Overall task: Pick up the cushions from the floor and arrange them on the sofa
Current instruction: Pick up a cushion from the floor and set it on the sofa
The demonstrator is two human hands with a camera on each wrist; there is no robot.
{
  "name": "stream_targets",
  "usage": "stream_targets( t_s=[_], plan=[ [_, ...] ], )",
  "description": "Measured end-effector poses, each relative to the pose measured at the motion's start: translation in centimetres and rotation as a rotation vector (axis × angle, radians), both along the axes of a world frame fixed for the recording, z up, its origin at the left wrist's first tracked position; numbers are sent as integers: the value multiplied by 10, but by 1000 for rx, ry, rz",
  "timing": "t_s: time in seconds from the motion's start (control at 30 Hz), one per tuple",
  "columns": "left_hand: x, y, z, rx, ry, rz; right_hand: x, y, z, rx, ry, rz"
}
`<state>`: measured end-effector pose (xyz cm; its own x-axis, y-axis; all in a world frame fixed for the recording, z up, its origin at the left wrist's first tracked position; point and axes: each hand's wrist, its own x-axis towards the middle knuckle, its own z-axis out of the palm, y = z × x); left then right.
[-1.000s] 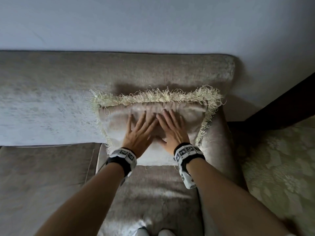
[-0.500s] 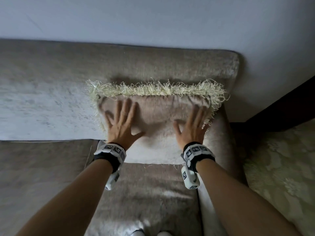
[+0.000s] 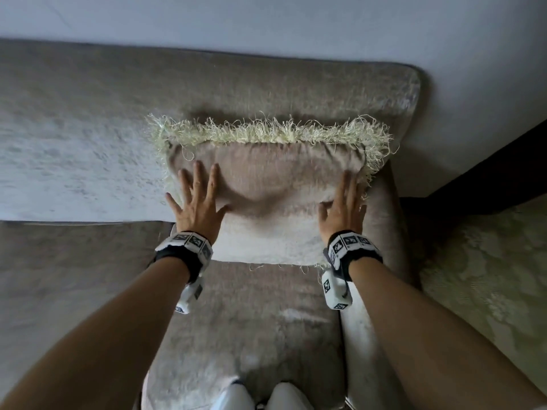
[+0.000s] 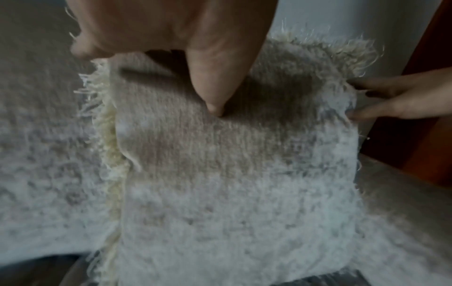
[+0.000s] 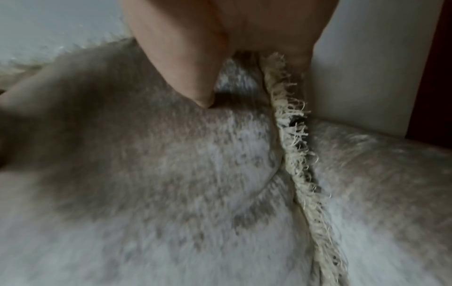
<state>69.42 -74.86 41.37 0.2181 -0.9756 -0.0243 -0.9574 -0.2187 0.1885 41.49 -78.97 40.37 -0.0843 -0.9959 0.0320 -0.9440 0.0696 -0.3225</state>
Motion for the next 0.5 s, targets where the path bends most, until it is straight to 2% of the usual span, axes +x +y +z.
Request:
stream_targets(
  t_s=[0.07, 0.17, 0.23, 0.4, 0.5],
  plan=[
    [-11, 12, -1, 13, -4, -20, 12, 12, -2, -50, 45, 162],
    [-30, 27, -5, 58, -75, -151, 39, 25, 0, 10, 146, 473],
    [-43, 31, -9, 82, -109, -228, 54, 27, 3, 69, 200, 588],
    [-51, 21, -27, 126, -135, -226, 44, 12, -15, 104, 229, 566],
    [-40, 26, -43, 117, -90, -88, 11, 15, -35, 110, 187, 362]
  ],
)
